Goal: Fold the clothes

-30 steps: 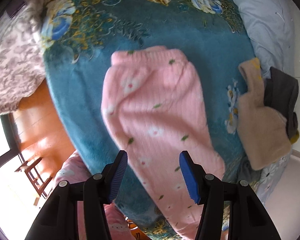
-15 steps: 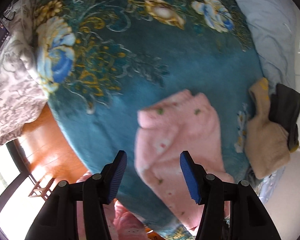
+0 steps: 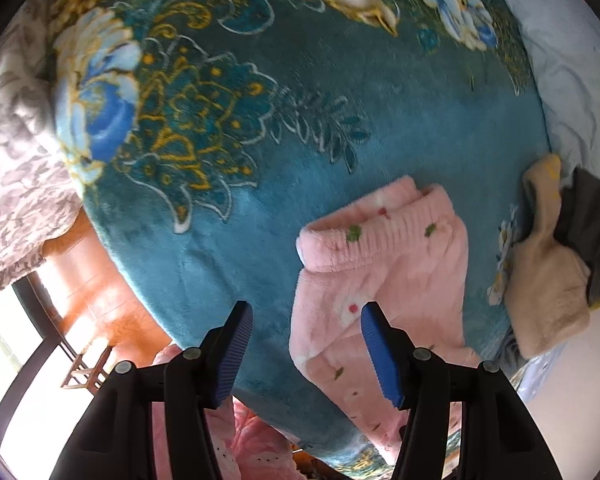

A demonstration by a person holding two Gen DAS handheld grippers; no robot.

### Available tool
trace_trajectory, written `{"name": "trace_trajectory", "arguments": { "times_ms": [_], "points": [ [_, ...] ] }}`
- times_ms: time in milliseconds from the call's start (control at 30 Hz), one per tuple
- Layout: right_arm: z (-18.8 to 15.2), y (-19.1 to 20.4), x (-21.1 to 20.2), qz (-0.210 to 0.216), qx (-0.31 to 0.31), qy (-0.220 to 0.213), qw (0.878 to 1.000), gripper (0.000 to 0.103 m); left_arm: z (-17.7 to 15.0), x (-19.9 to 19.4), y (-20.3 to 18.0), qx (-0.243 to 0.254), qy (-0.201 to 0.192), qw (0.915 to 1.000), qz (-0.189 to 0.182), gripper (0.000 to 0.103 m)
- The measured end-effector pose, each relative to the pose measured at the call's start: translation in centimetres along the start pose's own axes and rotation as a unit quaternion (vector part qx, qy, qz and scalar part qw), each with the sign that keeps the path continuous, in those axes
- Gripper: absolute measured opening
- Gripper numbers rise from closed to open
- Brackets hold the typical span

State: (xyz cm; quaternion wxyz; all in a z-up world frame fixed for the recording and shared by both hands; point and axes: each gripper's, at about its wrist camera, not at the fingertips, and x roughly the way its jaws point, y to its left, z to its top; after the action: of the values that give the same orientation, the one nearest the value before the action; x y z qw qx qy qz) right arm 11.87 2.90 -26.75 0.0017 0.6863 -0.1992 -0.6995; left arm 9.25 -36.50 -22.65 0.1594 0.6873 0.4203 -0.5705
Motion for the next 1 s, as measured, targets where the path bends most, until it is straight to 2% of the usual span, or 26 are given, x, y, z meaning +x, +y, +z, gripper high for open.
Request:
{"name": "trace_trajectory", "arguments": {
  "times_ms": [67,167,233,267,367,467,567,600,733,867,933,967,1000],
  "points": [
    [0.0,0.5,0.4,0.000,-0.011,0.009,1.000,0.011,0.1,0.7,0.0,-0.001,0.006,1.0000,-0.006,0.061],
    [0.1,0.5,0.7,0.006,-0.004,0.020,1.000,0.021,0.2,1.5,0.2,-0.006,0.013,0.9997,-0.021,0.066],
    [0.2,0.3,0.4,0.013,0.000,0.023,1.000,0.050,0.6,2.1,0.7,-0.013,0.009,0.9992,-0.038,0.071],
    [0.2,0.3,0.1,0.016,-0.002,0.022,1.000,0.054,0.8,2.4,1.1,-0.020,0.005,0.9987,-0.047,0.072],
    [0.4,0.4,-2.0,0.015,-0.003,0.009,1.000,0.054,1.6,3.8,2.8,-0.055,-0.003,0.9950,-0.084,0.077],
    [0.5,-0.2,-4.2,0.005,0.010,0.000,1.000,0.054,2.2,5.8,4.3,-0.095,0.004,0.9853,-0.142,0.078],
    [0.3,-1.1,-6.2,-0.009,0.027,-0.005,1.000,0.054,2.4,8.1,4.7,-0.106,0.006,0.9755,-0.193,0.078],
    [0.2,-1.4,-6.7,-0.017,0.033,-0.005,0.999,0.054,2.5,8.9,4.6,-0.102,0.007,0.9747,-0.199,0.078],
    [-0.2,-2.0,-7.6,-0.046,0.043,0.009,0.998,0.054,2.3,10.7,4.4,-0.070,-0.013,0.9803,-0.184,0.080],
    [-0.7,-1.5,-8.0,-0.068,0.031,0.028,0.997,0.054,2.4,11.4,4.9,-0.079,-0.030,0.9701,-0.228,0.079],
    [-0.8,-0.8,-7.9,-0.075,0.013,0.037,0.996,0.054,2.5,11.6,4.5,-0.075,-0.031,0.9682,-0.237,0.074],
    [-0.8,-0.5,-7.8,-0.078,0.003,0.042,0.996,0.054,2.6,11.7,4.3,-0.073,-0.032,0.9680,-0.238,0.062],
    [-0.8,-0.1,-7.7,-0.080,-0.007,0.046,0.996,0.054,2.6,11.8,4.1,-0.071,-0.032,0.9685,-0.237,0.058]
  ]
}}
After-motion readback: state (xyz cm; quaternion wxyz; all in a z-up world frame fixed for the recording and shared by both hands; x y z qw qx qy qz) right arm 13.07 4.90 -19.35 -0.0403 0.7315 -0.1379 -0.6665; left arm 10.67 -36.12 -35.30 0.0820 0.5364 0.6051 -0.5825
